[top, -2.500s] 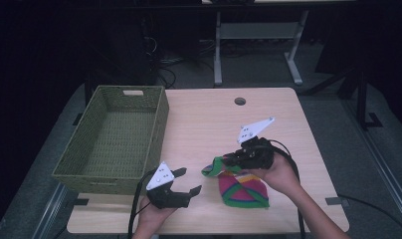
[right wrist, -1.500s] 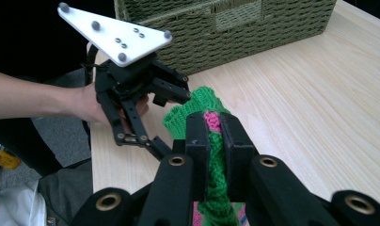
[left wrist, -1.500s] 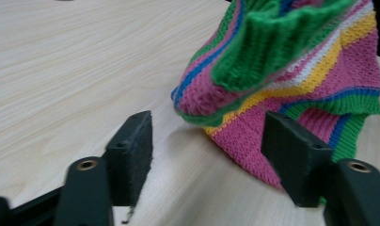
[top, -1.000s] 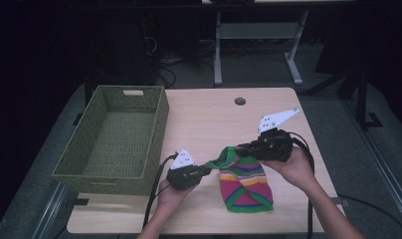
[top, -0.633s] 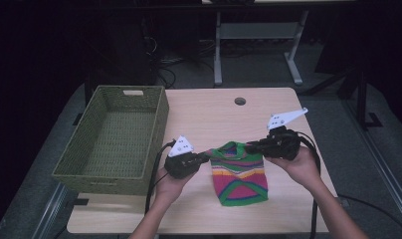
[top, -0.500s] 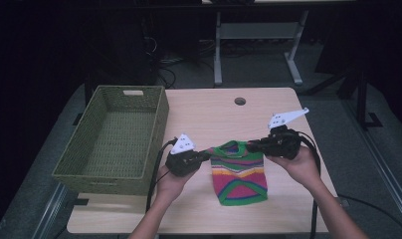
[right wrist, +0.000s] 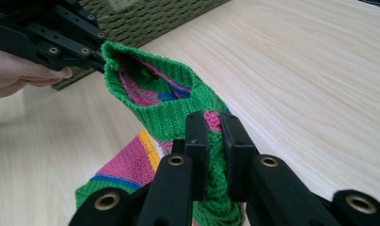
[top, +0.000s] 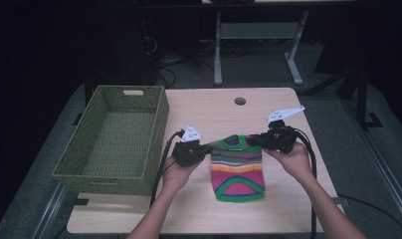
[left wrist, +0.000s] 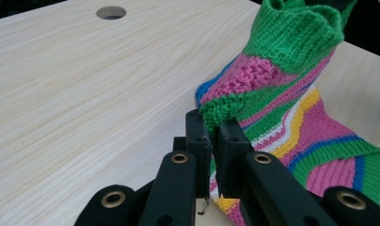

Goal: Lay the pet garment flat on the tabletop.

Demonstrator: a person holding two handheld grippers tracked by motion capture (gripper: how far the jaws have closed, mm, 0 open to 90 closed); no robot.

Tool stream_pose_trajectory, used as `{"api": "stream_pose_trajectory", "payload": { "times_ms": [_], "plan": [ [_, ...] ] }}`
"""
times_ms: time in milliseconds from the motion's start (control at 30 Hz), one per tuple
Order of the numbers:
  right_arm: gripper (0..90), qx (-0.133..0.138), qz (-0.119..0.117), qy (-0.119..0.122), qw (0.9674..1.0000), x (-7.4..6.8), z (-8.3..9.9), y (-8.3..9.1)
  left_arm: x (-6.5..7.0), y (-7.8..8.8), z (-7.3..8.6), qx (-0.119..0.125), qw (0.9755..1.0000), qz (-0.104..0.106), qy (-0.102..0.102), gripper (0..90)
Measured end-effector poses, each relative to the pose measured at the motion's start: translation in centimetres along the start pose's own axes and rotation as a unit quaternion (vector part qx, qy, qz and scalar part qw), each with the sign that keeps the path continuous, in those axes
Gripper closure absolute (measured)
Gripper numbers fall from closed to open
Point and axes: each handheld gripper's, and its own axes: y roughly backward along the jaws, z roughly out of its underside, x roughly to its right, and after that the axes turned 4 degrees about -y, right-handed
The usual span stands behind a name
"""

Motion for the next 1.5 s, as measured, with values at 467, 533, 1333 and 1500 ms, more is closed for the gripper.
{"api": "stream_pose_trajectory", "payload": {
  "times_ms": [467, 533, 1333, 1500],
  "plan": [
    [81.5, 0.006, 0.012, -0.032, 0.9994, 2.2, 0.9, -1.9, -1.1, -2.1, -0.4, -0.043, 0.999, -0.012, 0.008, 85.2],
    [81.2, 0.01, 0.017, -0.035, 0.9992, 2.3, 1.0, -1.9, -1.1, -2.3, -0.4, -0.045, 0.9989, -0.014, 0.006, 85.1],
    [50.0, 0.006, 0.04, -0.085, 0.9956, 5.8, 1.1, -2.5, -1.5, -2.5, -0.2, -0.043, 0.998, -0.043, 0.017, 65.2],
    [51.2, -0.012, 0.032, -0.088, 0.9955, 6.0, 1.9, -2.5, -1.3, -2.7, 0.1, -0.046, 0.9982, -0.037, 0.013, 65.2]
  ]
}}
